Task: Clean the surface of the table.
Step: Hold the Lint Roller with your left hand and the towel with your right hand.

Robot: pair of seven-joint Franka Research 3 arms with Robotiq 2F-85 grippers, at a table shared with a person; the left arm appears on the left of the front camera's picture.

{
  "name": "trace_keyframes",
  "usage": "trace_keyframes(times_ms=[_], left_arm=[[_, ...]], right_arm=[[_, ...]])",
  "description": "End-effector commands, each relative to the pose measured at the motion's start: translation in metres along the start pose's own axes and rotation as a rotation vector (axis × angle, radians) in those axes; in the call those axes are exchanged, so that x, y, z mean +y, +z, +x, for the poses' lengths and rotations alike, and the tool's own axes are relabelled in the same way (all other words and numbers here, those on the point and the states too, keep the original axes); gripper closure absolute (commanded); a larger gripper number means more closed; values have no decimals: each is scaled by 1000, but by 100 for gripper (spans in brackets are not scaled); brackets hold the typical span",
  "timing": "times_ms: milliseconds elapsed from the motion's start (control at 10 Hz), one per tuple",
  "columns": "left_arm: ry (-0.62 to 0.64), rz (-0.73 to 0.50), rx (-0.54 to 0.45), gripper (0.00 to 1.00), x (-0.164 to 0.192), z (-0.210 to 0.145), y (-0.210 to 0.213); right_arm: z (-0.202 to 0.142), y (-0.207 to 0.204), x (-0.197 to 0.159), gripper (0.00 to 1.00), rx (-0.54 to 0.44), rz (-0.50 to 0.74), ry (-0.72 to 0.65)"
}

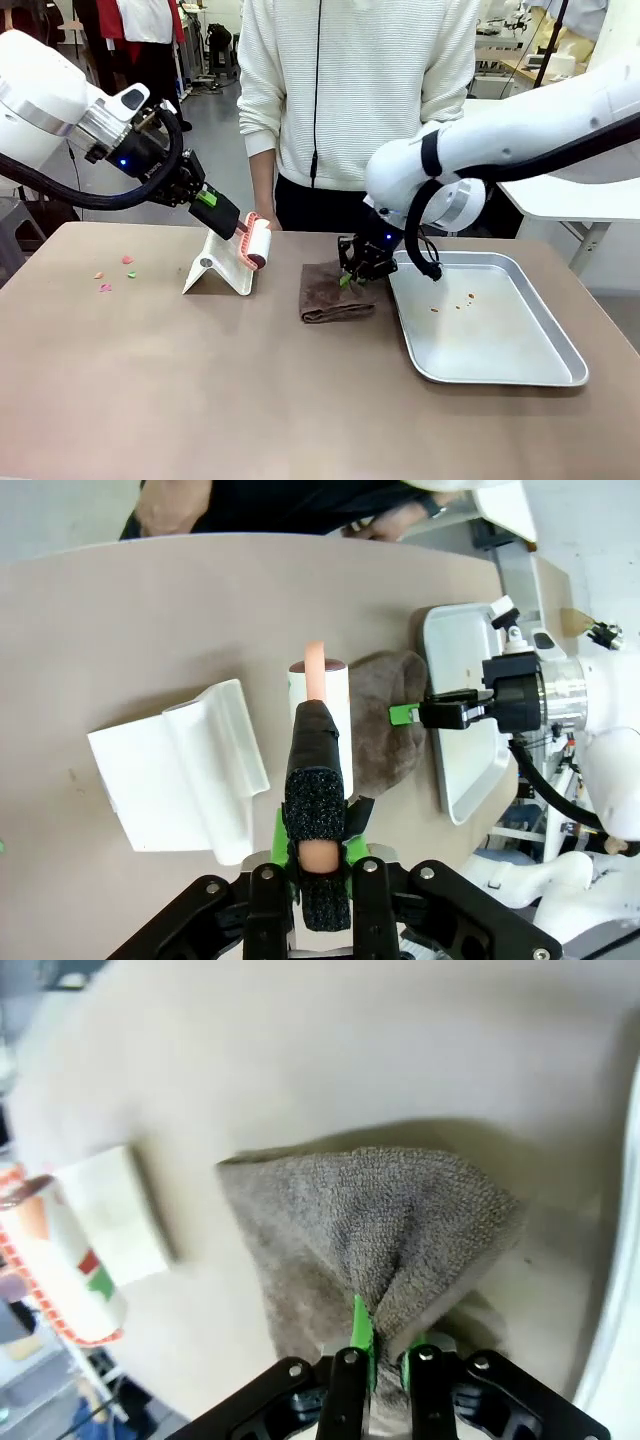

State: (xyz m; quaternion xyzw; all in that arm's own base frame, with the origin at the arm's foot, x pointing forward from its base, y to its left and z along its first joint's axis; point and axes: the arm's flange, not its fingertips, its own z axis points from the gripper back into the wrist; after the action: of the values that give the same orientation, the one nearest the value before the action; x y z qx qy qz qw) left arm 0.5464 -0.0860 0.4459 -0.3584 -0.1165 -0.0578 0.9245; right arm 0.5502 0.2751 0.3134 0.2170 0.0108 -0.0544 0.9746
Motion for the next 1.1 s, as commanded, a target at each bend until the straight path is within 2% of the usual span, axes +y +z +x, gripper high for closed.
trace_keyframes(times_ms=[0,100,200,300,400,600,700,800,1000], left_arm=[[-40,-64,-55,100,-2,-19,11],[-58,-132,-60,100,-2,-22,19],[-63,-195,-61,92,1,-25,26],[-65,-234,-55,92,5,-30,35],[-83,-315,-57,92,9,-38,50],[-126,-486,-27,92,17,-60,87],[-149,-540,-30,92,21,-73,104],[-103,-539,-85,92,27,-87,124],[-72,-557,-167,92,48,-125,162]], right_arm=[[-20,20,-28,100,-2,277,73],[-21,28,-40,100,47,415,104],[-25,38,-53,100,69,577,146],[-31,49,-64,100,98,707,194],[-38,61,-74,100,140,784,215],[-58,99,-100,100,143,1015,227],[-68,118,-120,100,146,1068,219],[-80,138,-141,100,79,1101,161],[-107,180,-192,100,-65,1092,17]])
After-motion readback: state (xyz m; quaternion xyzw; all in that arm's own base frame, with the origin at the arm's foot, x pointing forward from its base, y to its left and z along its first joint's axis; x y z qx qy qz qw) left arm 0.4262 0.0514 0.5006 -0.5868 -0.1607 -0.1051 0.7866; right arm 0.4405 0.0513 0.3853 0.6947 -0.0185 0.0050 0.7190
